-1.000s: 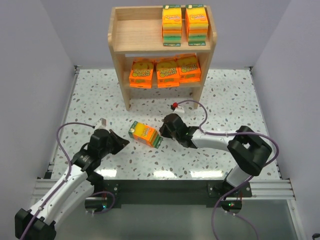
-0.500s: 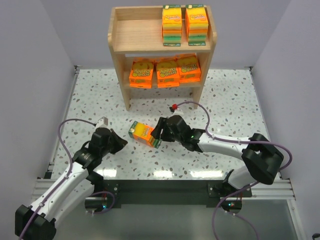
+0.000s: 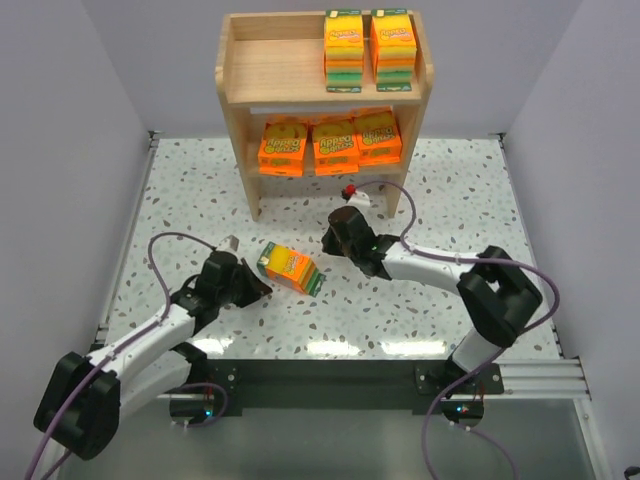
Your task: Place and organize the cleaning sponges onto the shelf
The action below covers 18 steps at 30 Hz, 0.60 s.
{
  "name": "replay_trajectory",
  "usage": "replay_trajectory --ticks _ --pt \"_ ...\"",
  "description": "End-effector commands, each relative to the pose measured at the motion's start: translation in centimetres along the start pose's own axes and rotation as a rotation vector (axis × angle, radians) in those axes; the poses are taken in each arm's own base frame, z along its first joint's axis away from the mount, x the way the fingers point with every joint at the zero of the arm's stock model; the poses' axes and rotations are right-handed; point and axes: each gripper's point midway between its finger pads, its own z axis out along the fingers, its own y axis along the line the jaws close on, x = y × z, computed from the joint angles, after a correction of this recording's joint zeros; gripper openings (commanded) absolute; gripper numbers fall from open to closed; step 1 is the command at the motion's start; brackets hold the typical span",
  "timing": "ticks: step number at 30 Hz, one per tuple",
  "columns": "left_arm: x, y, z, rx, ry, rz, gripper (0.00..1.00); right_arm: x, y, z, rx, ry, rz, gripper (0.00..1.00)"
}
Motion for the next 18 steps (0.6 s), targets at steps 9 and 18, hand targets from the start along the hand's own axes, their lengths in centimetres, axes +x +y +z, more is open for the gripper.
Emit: replay_trajectory --ticks 9,18 --pt "-4.4 -3.5 4.1 0.025 -0.079 0.110 0.00 5.4 5.0 2.7 -0.312 0.280 -0.159 0.00" --pt "-7.9 -5.9 5.4 0.007 -0.128 0.174 0.00 9.5 7.2 -2.5 -0.556 0.434 -0.148 0.00"
